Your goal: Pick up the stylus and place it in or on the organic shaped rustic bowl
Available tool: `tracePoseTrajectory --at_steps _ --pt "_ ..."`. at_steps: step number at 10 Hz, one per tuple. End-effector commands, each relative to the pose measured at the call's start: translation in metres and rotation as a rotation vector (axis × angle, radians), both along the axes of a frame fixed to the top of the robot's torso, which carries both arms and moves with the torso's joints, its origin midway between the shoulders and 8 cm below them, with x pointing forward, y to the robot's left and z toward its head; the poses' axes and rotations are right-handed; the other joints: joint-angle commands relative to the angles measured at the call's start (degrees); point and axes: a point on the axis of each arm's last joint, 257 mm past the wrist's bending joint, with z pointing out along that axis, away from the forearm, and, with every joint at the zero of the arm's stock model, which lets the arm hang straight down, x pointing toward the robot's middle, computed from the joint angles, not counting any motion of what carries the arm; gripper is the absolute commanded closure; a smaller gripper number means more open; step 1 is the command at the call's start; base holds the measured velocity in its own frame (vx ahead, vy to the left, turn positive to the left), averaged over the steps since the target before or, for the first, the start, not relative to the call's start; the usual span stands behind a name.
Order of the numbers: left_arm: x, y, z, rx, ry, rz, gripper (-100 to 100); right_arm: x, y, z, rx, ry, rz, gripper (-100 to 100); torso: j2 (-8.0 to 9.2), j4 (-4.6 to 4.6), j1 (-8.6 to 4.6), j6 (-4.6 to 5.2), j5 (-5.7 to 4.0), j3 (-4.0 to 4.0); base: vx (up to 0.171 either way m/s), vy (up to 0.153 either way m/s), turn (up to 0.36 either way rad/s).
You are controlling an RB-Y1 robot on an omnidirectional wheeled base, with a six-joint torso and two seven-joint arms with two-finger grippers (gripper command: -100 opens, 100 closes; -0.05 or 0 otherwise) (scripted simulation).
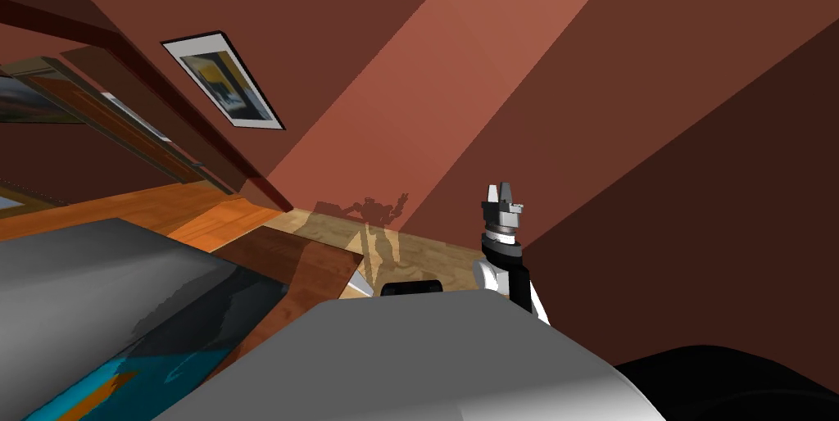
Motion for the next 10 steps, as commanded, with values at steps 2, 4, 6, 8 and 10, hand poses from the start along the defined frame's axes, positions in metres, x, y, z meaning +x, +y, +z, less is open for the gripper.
tracePoseTrajectory --at_steps 2,4,6,8,10 --pt "0.008 0.025 0.013 0.026 0.0 -0.019 100 0.0 0.0 0.0 0.0 0.0 0.0 0 -0.03 -0.01 -0.01 0.01 -0.01 -0.02 0.056 0.025 -0.041" --pt "0.016 0.046 0.021 0.047 0.0 -0.035 100 0.0 0.0 0.0 0.0 0.0 0.0 0 -0.04 0.0 -0.02 0.08 -0.01 -0.02 0.046 0.028 -0.048" --pt "0.025 0.067 0.03 0.07 -0.001 -0.053 100 0.0 0.0 0.0 0.0 0.0 0.0 0 -0.04 -0.01 -0.02 0.1 -0.02 -0.03 0.055 0.038 -0.044" --pt "0.034 0.087 0.038 0.092 -0.004 -0.071 100 0.0 0.0 0.0 0.0 0.0 0.0 0 -0.07 -0.02 -0.02 0.16 -0.03 -0.04 0.047 0.034 -0.054" --pt "0.049 0.112 0.048 0.122 -0.008 -0.097 100 0.0 0.0 0.0 0.0 0.0 0.0 0 -0.05 -0.01 -0.04 0.2 -0.04 -0.03 0.052 0.037 -0.05"
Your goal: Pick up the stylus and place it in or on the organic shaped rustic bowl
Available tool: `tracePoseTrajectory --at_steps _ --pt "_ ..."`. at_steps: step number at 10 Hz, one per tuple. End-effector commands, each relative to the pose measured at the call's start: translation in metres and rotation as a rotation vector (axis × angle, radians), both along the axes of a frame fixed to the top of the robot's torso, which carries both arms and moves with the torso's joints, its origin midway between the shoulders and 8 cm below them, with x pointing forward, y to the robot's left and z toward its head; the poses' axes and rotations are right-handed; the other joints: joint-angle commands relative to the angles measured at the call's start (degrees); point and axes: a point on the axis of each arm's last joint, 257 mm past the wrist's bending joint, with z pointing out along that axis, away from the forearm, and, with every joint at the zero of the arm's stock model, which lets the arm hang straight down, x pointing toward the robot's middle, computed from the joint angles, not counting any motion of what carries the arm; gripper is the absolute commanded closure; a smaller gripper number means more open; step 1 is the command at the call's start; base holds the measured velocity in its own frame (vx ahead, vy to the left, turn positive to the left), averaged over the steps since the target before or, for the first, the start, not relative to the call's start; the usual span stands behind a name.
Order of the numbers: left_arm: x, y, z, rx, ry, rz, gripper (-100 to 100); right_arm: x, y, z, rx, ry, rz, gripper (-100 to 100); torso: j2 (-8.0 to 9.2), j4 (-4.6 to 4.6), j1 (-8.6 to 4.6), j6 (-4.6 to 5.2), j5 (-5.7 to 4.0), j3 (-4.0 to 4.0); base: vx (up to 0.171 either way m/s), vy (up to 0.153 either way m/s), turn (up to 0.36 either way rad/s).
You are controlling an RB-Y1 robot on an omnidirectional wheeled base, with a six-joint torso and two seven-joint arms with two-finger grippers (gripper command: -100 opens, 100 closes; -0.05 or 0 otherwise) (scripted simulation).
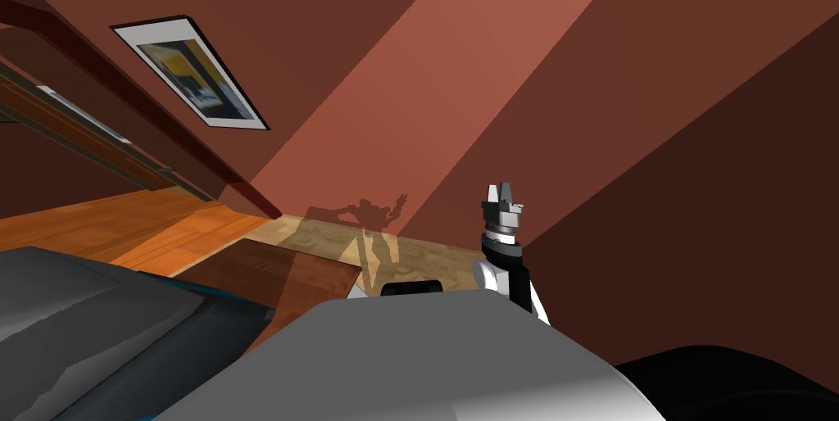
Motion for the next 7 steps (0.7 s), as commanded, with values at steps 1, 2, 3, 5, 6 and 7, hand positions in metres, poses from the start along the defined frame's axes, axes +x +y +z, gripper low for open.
tracePoseTrajectory --at_steps 1,2,3,5,6,7 --pt "0.0122 0.0199 0.007 0.025 -0.006 -0.024 100 0.0 0.0 0.0 0.0 0.0 0.0 0 0.0 0.0 0.0 0.0 0.0 0.0 0.065 0.053 -0.061" --pt "0.0087 0.0122 0.0057 0.015 -0.003 -0.013 100 0.0 0.0 0.0 0.0 0.0 0.0 0 -0.04 -0.01 0.03 0.03 0.01 -0.03 0.029 0.031 -0.035" --pt "0.0111 0.0147 0.0063 0.019 -0.006 -0.016 -100 0.0 0.0 0.0 0.0 0.0 0.0 0 0.1 0.02 -0.09 -0.09 0.04 0.05 0.008 0.008 -0.004" --pt "0.0112 0.0148 0.0063 0.019 -0.006 -0.016 -100 0.0 0.0 0.0 0.0 0.0 0.0 0 0.29 0.06 -0.24 -0.11 0.0 0.17 0.0 0.0 0.0" --pt "0.0113 0.0148 0.0063 0.019 -0.006 -0.016 -100 0.0 0.0 0.0 0.0 0.0 0.0 0 0.32 0.07 -0.26 -0.11 0.0 0.19 0.0 0.0 0.0" --pt "0.0113 0.0148 0.0063 0.019 -0.006 -0.016 -100 0.0 0.0 0.0 0.0 0.0 0.0 0 0.33 0.07 -0.26 -0.12 -0.01 0.19 0.0 0.0 0.0"
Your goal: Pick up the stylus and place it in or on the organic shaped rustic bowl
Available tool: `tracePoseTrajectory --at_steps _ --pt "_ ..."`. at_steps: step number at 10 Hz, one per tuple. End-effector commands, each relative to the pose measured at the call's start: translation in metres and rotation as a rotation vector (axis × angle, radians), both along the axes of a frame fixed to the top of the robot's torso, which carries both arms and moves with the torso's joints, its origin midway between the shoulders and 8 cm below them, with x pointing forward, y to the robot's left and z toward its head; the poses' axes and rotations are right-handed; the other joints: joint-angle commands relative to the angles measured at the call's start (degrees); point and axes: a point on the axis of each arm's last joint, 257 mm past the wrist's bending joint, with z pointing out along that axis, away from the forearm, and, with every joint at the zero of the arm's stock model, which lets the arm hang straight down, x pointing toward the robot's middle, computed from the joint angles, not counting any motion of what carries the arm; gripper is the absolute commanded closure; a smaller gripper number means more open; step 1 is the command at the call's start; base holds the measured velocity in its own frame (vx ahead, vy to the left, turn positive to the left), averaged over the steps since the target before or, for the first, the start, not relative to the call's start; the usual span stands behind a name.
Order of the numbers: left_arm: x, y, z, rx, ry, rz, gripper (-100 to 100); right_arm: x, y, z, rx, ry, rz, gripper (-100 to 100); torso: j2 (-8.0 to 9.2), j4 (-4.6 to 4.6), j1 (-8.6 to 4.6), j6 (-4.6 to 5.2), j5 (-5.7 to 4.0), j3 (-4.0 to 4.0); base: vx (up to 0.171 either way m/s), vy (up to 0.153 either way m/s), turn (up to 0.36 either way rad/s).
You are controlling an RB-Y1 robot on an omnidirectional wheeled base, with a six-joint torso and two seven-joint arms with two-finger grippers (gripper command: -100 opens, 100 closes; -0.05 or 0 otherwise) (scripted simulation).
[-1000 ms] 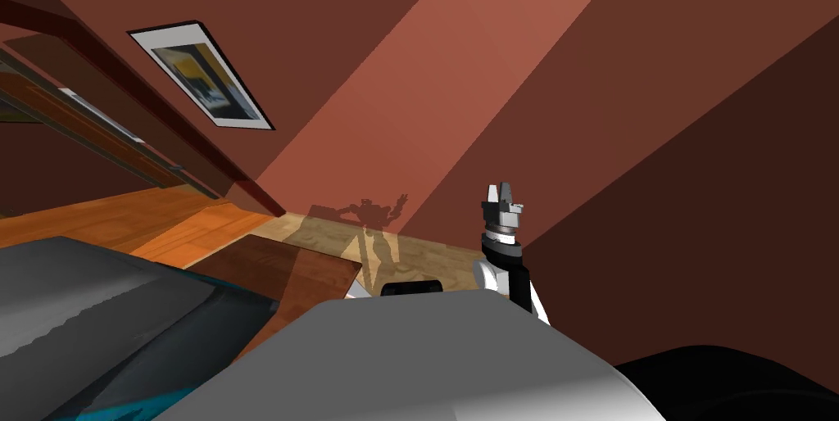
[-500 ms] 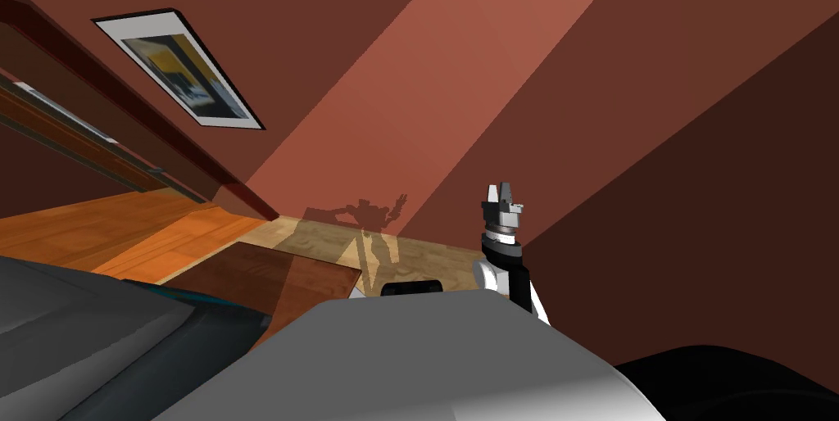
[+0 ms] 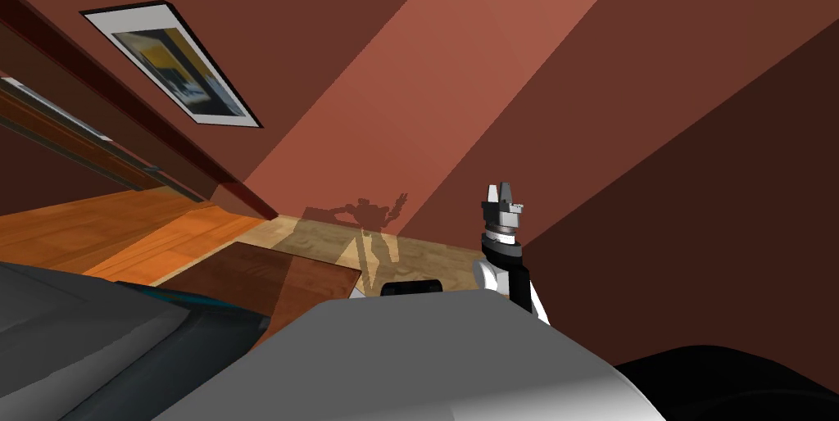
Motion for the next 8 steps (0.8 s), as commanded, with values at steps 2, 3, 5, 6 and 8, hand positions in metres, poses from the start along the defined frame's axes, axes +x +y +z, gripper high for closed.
tracePoseTrajectory --at_steps 2,3,5,6,8 --pt "0.003 0.006 0.012 0.001 -0.001 0.0 -100 0.0 0.0 0.0 0.0 0.0 0.0 0 0.0 0.0 0.0 0.0 0.0 0.0 -0.005 -0.01 0.004" --pt "0.005 0.009 0.017 0.001 -0.001 -0.001 -100 0.0 0.0 0.0 0.0 0.0 0.0 0 0.02 0.0 -0.06 0.01 -0.02 0.01 -0.02 -0.03 0.007" --pt "0.008 0.014 0.029 0.002 -0.002 -0.001 -100 0.0 0.0 0.0 0.0 0.0 0.0 0 0.08 0.02 -0.13 0.0 -0.04 0.05 -0.027 -0.032 0.006" --pt "0.012 0.019 0.04 0.002 -0.002 -0.002 -100 0.0 0.0 0.0 0.0 0.0 0.0 0 0.08 0.02 -0.13 0.0 -0.04 0.04 -0.021 -0.038 0.006" --pt "0.019 0.026 0.055 0.002 -0.003 -0.004 -100 0.0 0.0 0.0 0.0 0.0 0.0 0 0.07 0.01 -0.17 0.0 -0.05 0.04 -0.03 -0.042 0.008"
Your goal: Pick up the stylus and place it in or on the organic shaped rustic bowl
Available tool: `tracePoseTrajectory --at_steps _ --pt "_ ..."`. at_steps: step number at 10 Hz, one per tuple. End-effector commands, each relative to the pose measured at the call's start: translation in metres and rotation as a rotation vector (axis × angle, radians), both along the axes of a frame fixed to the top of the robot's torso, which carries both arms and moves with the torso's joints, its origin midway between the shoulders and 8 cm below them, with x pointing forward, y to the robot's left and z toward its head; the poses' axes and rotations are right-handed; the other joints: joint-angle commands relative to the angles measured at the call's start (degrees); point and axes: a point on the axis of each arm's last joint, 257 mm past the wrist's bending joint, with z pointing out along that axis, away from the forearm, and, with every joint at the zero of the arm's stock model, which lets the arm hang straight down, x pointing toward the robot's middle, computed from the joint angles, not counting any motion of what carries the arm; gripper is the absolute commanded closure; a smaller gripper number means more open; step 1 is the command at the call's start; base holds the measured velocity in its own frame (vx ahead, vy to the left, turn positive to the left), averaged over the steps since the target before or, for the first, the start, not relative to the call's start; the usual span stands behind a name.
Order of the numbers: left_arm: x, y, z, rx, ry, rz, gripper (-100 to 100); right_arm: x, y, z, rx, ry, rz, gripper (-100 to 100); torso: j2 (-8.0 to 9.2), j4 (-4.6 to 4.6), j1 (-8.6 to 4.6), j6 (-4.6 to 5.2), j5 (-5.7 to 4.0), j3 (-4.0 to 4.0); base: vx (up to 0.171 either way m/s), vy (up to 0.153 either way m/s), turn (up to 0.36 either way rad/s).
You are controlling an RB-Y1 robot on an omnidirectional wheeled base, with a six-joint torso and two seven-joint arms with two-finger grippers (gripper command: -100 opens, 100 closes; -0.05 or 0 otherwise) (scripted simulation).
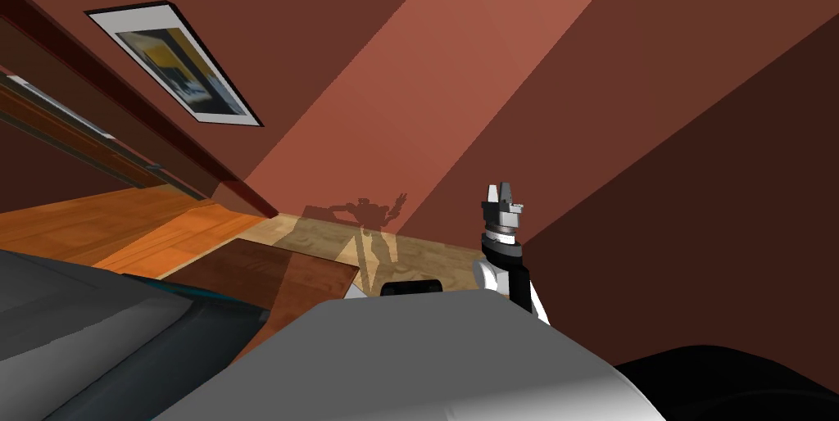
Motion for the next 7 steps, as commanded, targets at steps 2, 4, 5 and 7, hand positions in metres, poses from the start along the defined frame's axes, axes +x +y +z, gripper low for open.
tracePoseTrajectory --at_steps 2,4,5,7 --pt "0.0008 0.0 0.0009 -0.001 -0.002 0.0 0 0.0 0.0 0.0 0.0 0.0 0.0 0 -0.03 0.0 0.08 -0.01 0.03 -0.01 -0.008 -0.009 0.001" --pt "0.0007 -0.0001 0.0008 -0.001 -0.002 0.0 0 0.0 0.0 0.0 0.0 0.0 0.0 0 -0.08 -0.01 0.16 0.0 0.05 -0.04 0.0 0.0 0.0" --pt "0.0007 -0.0001 0.0008 -0.001 -0.002 0.0 0 0.0 0.0 0.0 0.0 0.0 0.0 0 -0.09 -0.01 0.17 0.0 0.05 -0.05 0.0 0.0 0.0" --pt "0.0007 -0.0001 0.0008 -0.001 -0.002 0.0 0 0.0 0.0 0.0 0.0 0.0 0.0 0 -0.1 -0.02 0.18 0.0 0.05 -0.05 0.0 0.0 0.0"
